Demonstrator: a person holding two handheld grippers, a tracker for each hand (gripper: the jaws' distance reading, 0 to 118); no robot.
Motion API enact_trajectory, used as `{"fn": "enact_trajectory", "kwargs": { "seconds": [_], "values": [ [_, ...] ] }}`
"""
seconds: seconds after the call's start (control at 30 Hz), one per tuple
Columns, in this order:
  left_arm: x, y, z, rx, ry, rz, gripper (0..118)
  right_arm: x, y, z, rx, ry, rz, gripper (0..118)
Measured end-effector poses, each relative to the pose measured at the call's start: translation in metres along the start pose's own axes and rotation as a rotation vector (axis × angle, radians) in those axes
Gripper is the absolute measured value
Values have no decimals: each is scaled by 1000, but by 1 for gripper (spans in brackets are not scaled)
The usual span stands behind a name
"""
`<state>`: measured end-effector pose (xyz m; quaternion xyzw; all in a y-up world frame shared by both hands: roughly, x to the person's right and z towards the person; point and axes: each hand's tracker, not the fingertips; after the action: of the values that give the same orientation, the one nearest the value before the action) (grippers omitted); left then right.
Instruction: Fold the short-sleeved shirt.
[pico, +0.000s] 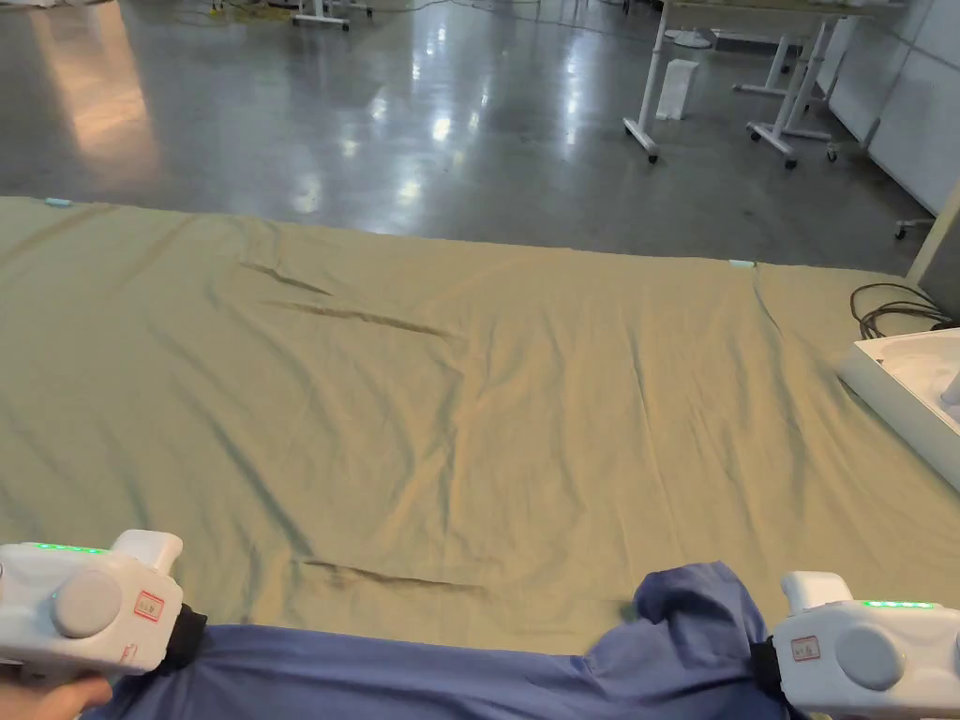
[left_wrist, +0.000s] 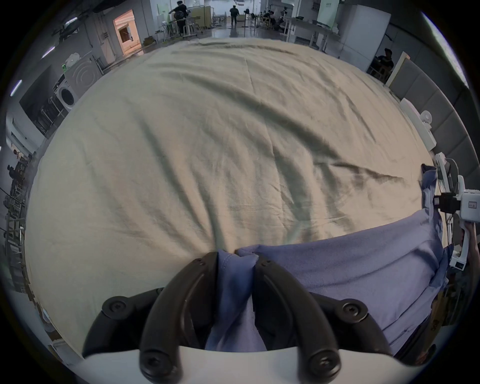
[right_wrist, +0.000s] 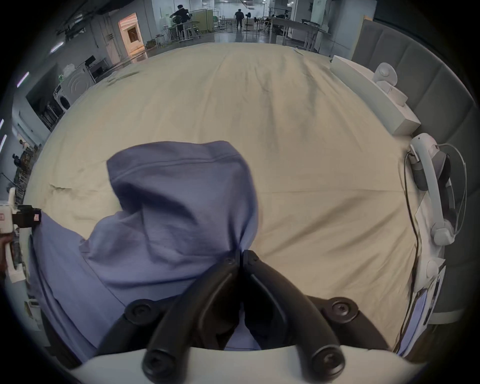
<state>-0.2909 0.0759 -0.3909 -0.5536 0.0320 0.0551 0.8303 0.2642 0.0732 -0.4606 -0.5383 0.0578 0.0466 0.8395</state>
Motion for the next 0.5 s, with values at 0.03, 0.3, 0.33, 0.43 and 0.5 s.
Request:
{"fn": "enact_trajectory", "kwargs": {
  "seconds": [0.03, 0.3, 0.33, 0.43, 0.5],
  "values": [
    [-1, -4, 8, 38, -7, 7, 24, 0, -2, 2, 9, -14, -7, 0],
    [-22, -69, 136, 286, -174, 5, 11, 23, -52, 125, 223, 141, -60, 0],
    [-24, -81, 148, 304, -193, 1, 11, 25, -65, 139, 250, 148, -73, 0],
    [-27, -136, 181, 319, -215, -20, 11, 27, -117, 178, 304, 157, -102, 0],
    [-34, -173, 189, 308, -238, 7, 11, 28, -153, 194, 307, 182, -119, 0]
  ]
}}
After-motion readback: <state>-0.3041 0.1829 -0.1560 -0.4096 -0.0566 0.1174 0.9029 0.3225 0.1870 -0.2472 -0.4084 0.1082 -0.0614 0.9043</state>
